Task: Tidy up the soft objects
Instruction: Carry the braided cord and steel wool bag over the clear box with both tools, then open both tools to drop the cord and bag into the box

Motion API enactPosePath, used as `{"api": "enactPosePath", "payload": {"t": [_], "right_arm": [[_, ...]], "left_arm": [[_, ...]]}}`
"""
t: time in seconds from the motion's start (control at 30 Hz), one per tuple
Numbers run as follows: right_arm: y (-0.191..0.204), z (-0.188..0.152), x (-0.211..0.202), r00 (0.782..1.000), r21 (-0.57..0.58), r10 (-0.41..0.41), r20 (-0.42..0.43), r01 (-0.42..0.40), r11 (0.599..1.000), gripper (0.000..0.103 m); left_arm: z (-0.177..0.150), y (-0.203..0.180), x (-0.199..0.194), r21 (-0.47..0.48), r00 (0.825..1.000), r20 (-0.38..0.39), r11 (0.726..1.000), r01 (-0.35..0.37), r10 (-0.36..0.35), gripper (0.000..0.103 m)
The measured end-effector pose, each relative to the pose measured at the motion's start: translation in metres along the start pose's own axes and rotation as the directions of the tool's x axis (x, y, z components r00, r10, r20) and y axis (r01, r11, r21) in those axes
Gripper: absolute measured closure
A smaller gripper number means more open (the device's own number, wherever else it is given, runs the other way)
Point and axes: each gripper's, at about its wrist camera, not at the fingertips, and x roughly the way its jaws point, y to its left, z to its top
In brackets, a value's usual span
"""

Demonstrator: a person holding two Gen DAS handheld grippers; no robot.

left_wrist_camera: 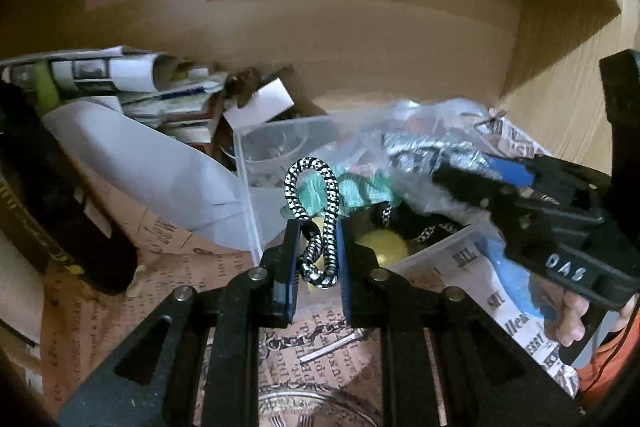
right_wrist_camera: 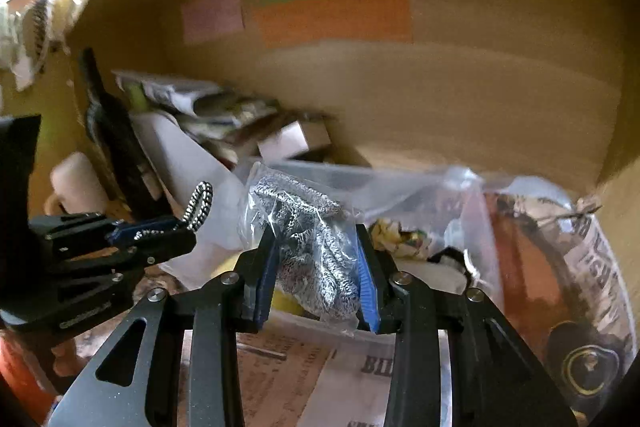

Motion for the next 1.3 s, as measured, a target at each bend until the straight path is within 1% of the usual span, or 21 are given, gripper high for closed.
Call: {"api": "enactPosePath", "payload": {"t": [0.2,0.3,0.33,0.37,0.4,0.43,0.47,0.5,0.57,0.67,0.7,0.77,0.83,0.93,0.97,1.03,1.1,1.13,1.27,1.3], "right_arm": [[-0.005,-0.01,0.02,0.998,-0.008,0.005,-0.068,-0.006,1.0,0.07],[-0.003,-0.011,0.026,0.996,-0.023,0.001,-0.087,-0.003,1.0,0.07],[-0.002,-0.011,0.027,0.996,-0.025,0.0,-0.088,-0.003,1.0,0.069],[-0.002,-0.012,0.027,0.996,-0.027,0.002,-0.093,-0.004,1.0,0.067],[-0.002,-0.012,0.027,0.996,-0.029,-0.001,-0.095,-0.002,1.0,0.066],[-0.002,-0.012,0.027,0.995,-0.028,-0.003,-0.095,0.0,1.0,0.066],[-0.003,-0.012,0.027,0.995,-0.025,-0.003,-0.097,0.0,1.0,0.065],[-0.004,-0.012,0.025,0.995,-0.018,0.005,-0.104,-0.007,1.0,0.065],[-0.006,-0.012,0.025,0.993,-0.002,0.019,-0.115,-0.019,1.0,0.061],[-0.006,-0.011,0.02,0.993,0.008,0.026,-0.111,-0.025,1.0,0.058],[-0.004,-0.009,0.014,0.995,0.001,0.018,-0.099,-0.018,1.0,0.057],[-0.002,-0.007,0.005,0.997,-0.01,0.01,-0.071,-0.011,1.0,0.048],[0.001,-0.003,-0.007,0.999,-0.018,0.001,-0.032,-0.002,1.0,0.045],[0.0,0.003,-0.032,1.0,-0.017,0.006,0.028,-0.005,1.0,0.045],[-0.001,0.005,-0.038,0.999,-0.015,0.006,0.043,-0.005,1.0,0.045],[-0.001,0.008,-0.056,0.996,-0.011,0.004,0.085,-0.003,1.0,0.045],[-0.002,0.011,-0.076,0.991,-0.007,-0.001,0.135,0.002,1.0,0.04],[-0.001,0.011,-0.087,0.986,-0.005,-0.008,0.167,0.009,1.0,0.034],[0.004,0.012,-0.122,0.967,-0.008,-0.019,0.253,0.022,1.0,0.031],[0.006,0.011,-0.134,0.96,-0.01,-0.023,0.28,0.027,1.0,0.029]], "left_arm": [[0.002,-0.006,0.02,0.022,1.0,-0.03,1.0,-0.004,0.004,0.087],[0.003,-0.007,0.025,0.033,1.0,-0.025,0.999,-0.006,0.006,0.086],[0.004,-0.006,0.027,0.037,1.0,-0.025,0.999,-0.011,0.011,0.084],[0.004,-0.007,0.028,0.041,1.0,-0.024,0.999,-0.015,0.016,0.078],[0.004,-0.007,0.028,0.042,1.0,-0.022,0.999,-0.018,0.019,0.07],[0.003,-0.007,0.027,0.043,1.0,-0.019,0.999,-0.018,0.019,0.066],[0.002,-0.007,0.025,0.043,1.0,-0.014,0.999,-0.02,0.021,0.061],[0.002,-0.007,0.022,0.044,1.0,-0.002,0.999,-0.023,0.023,0.058],[0.003,-0.008,0.018,0.043,1.0,0.013,0.999,-0.024,0.023,0.056],[0.004,-0.005,0.007,0.026,0.999,0.051,1.0,-0.008,0.007,0.052],[0.004,-0.004,0.001,0.018,0.998,0.064,1.0,-0.005,0.004,0.05],[0.005,-0.003,-0.008,0.011,0.996,0.086,1.0,-0.002,0.001,0.049],[0.007,-0.003,-0.02,0.008,0.993,0.115,1.0,-0.001,0.001,0.049],[0.009,-0.004,-0.042,0.005,0.986,0.167,1.0,0.001,-0.002,0.048],[0.01,-0.005,-0.05,0.004,0.982,0.187,1.0,0.001,-0.002,0.046],[0.009,-0.007,-0.068,0.004,0.972,0.234,1.0,-0.002,0.001,0.043],[0.008,-0.011,-0.086,0.006,0.96,0.281,1.0,-0.008,0.005,0.041],[0.007,-0.013,-0.096,0.008,0.952,0.307,1.0,-0.009,0.006,0.04],[0.002,-0.021,-0.124,0.008,0.926,0.376,1.0,-0.005,0.001,0.033],[0.001,-0.023,-0.131,0.008,0.92,0.393,1.0,-0.001,-0.002,0.03]]}}
